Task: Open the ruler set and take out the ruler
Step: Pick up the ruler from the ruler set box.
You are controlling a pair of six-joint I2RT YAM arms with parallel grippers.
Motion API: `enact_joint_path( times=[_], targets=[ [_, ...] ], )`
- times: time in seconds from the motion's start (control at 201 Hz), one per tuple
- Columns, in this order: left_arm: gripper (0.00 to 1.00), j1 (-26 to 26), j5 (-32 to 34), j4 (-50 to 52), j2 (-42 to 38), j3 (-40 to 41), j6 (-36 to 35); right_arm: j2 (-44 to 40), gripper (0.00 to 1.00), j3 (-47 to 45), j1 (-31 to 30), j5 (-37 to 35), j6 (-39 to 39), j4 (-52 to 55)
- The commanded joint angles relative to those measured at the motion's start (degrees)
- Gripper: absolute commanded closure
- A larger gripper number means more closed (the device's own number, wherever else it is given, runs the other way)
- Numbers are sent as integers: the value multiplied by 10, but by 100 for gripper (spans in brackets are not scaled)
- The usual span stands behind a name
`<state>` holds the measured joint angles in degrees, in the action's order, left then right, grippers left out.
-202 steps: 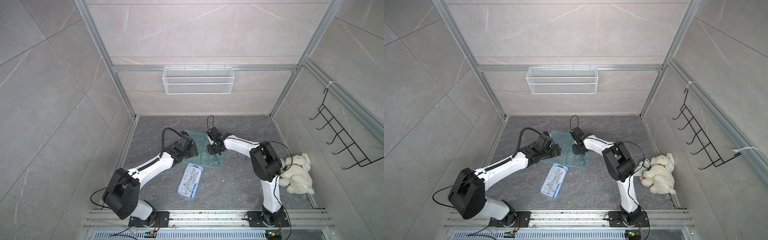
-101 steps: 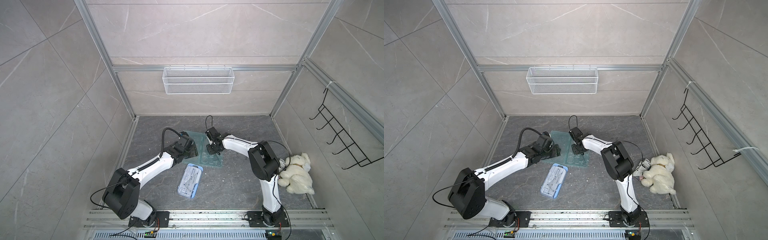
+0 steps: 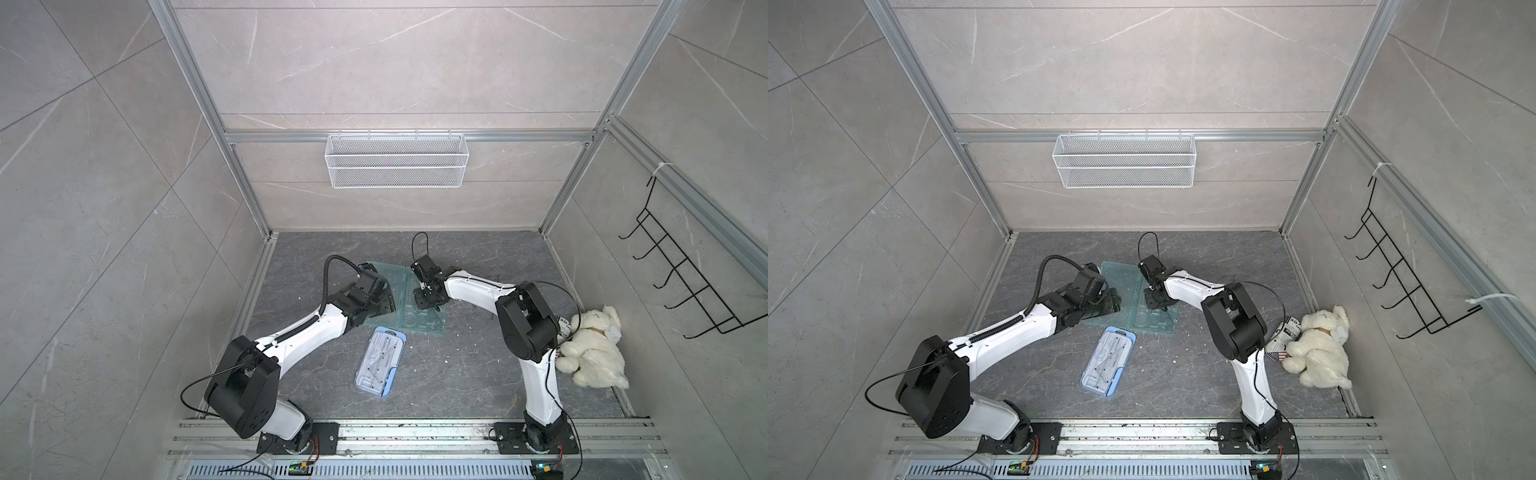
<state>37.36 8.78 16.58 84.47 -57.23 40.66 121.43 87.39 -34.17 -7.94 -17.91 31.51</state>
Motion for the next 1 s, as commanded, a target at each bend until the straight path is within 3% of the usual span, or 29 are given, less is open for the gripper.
enact_joint_path(
  times=[0.0, 0.333, 0.99],
  targets=[
    [28, 1, 7, 6, -14, -12, -10, 4, 66, -13, -2, -8, -26, 9],
    [28, 2, 5, 10, -10, -18, -10, -25, 79, -24, -2, -12, -20, -4],
    [28, 9, 13, 16, -3, -29, -10, -76, 79, -29, -2, -7, -11, -3]
  ],
)
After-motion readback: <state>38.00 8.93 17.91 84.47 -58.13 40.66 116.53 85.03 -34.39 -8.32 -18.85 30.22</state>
